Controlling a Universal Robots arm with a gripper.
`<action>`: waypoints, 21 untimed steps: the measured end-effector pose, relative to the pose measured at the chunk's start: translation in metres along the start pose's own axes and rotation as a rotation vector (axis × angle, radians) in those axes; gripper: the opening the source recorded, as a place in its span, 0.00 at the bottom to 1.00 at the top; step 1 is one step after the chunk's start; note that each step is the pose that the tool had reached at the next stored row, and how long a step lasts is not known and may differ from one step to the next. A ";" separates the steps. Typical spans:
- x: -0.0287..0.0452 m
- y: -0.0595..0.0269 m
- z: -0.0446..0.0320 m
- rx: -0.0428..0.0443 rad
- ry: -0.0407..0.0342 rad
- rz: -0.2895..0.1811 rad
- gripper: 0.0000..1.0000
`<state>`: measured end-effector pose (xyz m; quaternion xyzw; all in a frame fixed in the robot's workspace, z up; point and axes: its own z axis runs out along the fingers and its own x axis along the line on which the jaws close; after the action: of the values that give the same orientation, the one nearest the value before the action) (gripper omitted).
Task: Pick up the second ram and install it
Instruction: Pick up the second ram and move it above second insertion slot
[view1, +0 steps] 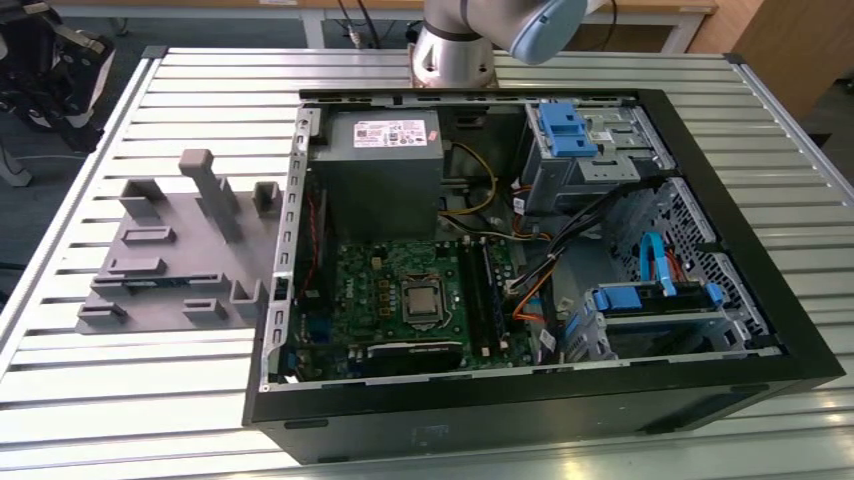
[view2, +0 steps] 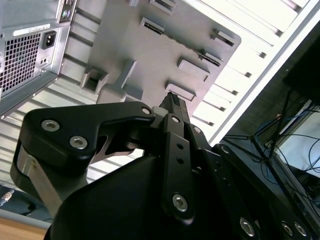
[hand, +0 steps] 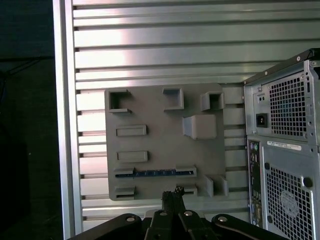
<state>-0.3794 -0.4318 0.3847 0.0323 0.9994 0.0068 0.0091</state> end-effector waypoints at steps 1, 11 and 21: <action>0.0000 0.0000 0.0000 0.0000 0.0000 -0.001 0.11; 0.0000 0.0000 0.0000 -0.0006 0.0005 -0.034 0.11; 0.0000 -0.0003 0.0000 -0.0018 0.0015 -0.103 0.11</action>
<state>-0.3794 -0.4321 0.3847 -0.0194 0.9997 0.0072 0.0087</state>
